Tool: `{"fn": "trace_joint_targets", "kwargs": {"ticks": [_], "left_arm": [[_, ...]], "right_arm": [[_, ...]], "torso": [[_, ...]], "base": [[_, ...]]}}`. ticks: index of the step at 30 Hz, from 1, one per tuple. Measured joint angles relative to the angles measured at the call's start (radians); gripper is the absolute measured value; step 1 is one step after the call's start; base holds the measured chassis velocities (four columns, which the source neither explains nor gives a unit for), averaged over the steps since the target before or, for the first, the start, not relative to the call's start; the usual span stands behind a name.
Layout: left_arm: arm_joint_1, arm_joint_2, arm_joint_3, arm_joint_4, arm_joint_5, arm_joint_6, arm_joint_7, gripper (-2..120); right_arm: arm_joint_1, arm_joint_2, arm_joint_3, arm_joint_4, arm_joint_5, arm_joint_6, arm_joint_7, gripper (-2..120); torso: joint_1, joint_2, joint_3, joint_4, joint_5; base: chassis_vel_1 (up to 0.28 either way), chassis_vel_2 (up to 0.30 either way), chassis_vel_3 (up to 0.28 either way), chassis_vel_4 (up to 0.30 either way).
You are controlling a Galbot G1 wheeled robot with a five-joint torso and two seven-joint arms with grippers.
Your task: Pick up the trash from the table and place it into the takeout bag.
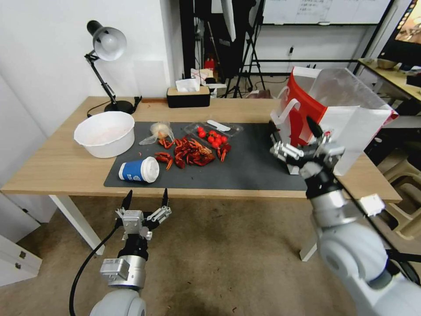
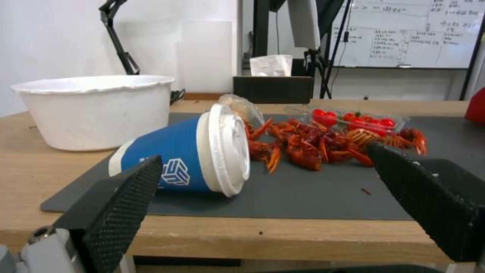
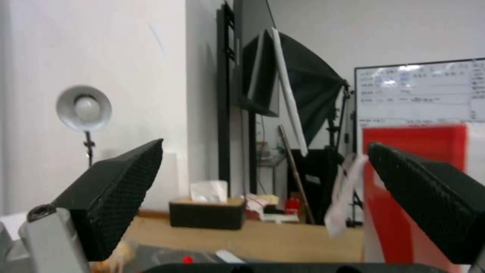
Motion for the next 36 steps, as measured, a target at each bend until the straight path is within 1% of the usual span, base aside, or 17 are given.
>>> {"fn": "trace_joint_targets", "kwargs": {"ticks": [4,7,8,11,12,15,16,18,19,22,32,36], "left_arm": [[-0.002,0.002,-0.003,0.004,-0.002,0.0,-0.001,100],[0.0,0.001,-0.009,0.004,-0.005,0.0,-0.002,100],[0.0,0.001,-0.009,0.004,-0.005,0.0,-0.002,100],[0.002,0.001,-0.013,0.004,-0.006,0.0,-0.003,100],[0.002,0.001,-0.013,0.004,-0.006,0.0,-0.003,100],[0.003,-0.002,-0.016,0.004,-0.007,-0.001,-0.004,100],[0.003,-0.002,-0.016,0.004,-0.007,-0.001,-0.004,100],[0.005,-0.004,-0.017,0.004,-0.006,-0.003,-0.005,100],[0.005,-0.004,-0.017,0.004,-0.006,-0.003,-0.005,100],[0.008,-0.006,-0.019,0.0,-0.004,-0.003,-0.005,100],[0.012,-0.006,-0.021,-0.003,0.005,-0.006,-0.006,100],[0.008,0.004,-0.026,-0.003,0.008,-0.008,-0.006,100]], "right_arm": [[-0.046,0.021,-0.001,-0.013,-0.043,0.018,0.034,100],[-0.093,0.04,0.001,-0.059,-0.084,0.057,0.058,100],[-0.093,0.04,0.001,-0.059,-0.084,0.057,0.058,100],[-0.148,0.058,0.003,-0.097,-0.097,0.105,0.066,100],[-0.148,0.058,0.003,-0.097,-0.097,0.105,0.066,100],[-0.21,0.082,0.002,-0.147,-0.118,0.166,0.074,100],[-0.21,0.082,0.002,-0.147,-0.118,0.166,0.074,100],[-0.252,0.101,-0.009,-0.184,-0.124,0.218,0.083,100],[-0.252,0.101,-0.009,-0.184,-0.124,0.218,0.083,100],[-0.275,0.115,-0.023,-0.217,-0.129,0.259,0.091,100],[-0.272,0.126,-0.031,-0.217,-0.132,0.262,0.092,100],[-0.268,0.127,-0.031,-0.213,-0.133,0.257,0.092,100]], "torso": [[0.0,0.0,0.0,0.0001,-0.0001],[0.0,0.0,0.0,0.0003,0.0001],[0.0,0.0,0.0,0.0003,0.0001],[0.0,0.0,0.0,0.0002,0.0001],[0.0,0.0,0.0,0.0002,0.0001],[0.0,0.0,0.0,0.0001,-0.0001],[0.0,0.0,0.0,0.0001,-0.0001],[0.0,0.0,0.0,0.0,0.0],[0.0,0.0,0.0,0.0,0.0],[0.0,0.0,0.0,0.0,0.0],[0.0,0.0,0.0,0.0002,0.0],[0.0,0.0,0.0,0.0002,-0.0001]], "base": [[0.0,0.0,0.0,0.0],[0.0,0.0,0.0,0.0],[0.0,0.0,0.0,0.0],[0.0,0.0,0.0,0.0],[0.0,0.0,0.0,0.0],[0.0,0.0,0.0,0.0],[0.0,0.0,0.0,0.0],[0.0,0.0,0.0,0.0],[0.0,0.0,0.0,0.0],[0.0,0.0,0.0,0.0],[0.0,0.0,0.0,0.0],[0.0,0.0,0.0,0.0]]}}
